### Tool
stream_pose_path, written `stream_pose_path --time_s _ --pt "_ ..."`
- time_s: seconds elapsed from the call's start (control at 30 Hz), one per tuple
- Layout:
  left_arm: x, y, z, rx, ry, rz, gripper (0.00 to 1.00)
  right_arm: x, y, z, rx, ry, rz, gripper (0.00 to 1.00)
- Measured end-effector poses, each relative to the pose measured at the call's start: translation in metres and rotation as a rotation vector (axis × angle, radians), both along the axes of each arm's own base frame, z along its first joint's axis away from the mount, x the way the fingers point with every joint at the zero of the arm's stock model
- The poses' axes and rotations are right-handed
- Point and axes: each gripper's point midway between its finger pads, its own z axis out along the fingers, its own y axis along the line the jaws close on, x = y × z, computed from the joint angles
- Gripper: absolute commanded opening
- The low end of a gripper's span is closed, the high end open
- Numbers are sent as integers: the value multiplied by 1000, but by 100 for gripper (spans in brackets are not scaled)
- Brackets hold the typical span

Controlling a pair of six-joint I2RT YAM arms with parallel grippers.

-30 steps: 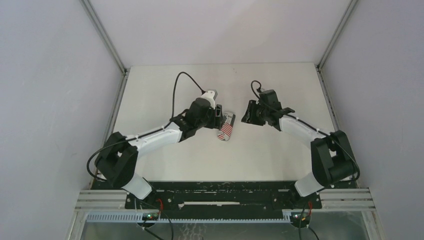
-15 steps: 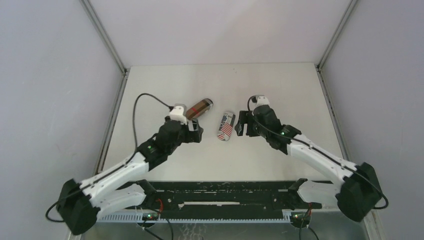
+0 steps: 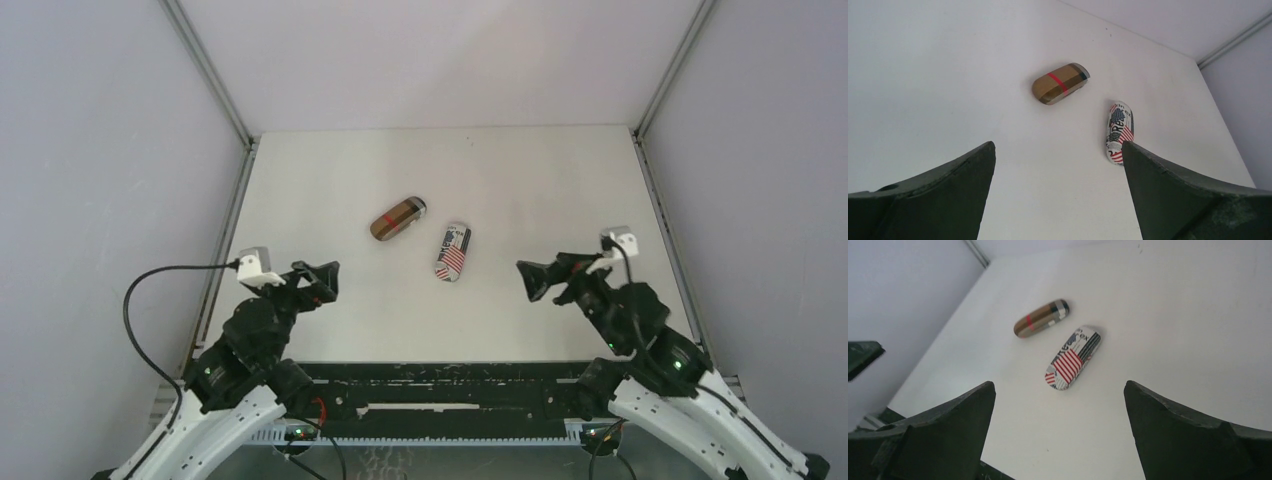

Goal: Organize the sunglasses
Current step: Reset both arms

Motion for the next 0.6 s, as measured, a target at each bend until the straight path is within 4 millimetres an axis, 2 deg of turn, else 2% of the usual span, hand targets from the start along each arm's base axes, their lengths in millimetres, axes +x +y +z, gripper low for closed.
stream_pose_path --time_s 0.13,0.23,0.4,0.6 --pt "-12 21 -3 -39 -7 60 100 -18 -33 14 99 -103 -59 100" --pt "-20 35 -6 -87 -29 100 100 -25 -50 14 136 -142 -97 100" --pt "-22 42 -16 -89 -20 131 100 -28 -62 -2 118 -131 -135 100" --pt "-23 43 -22 -71 -2 135 100 -28 -67 -15 81 -101 -160 100"
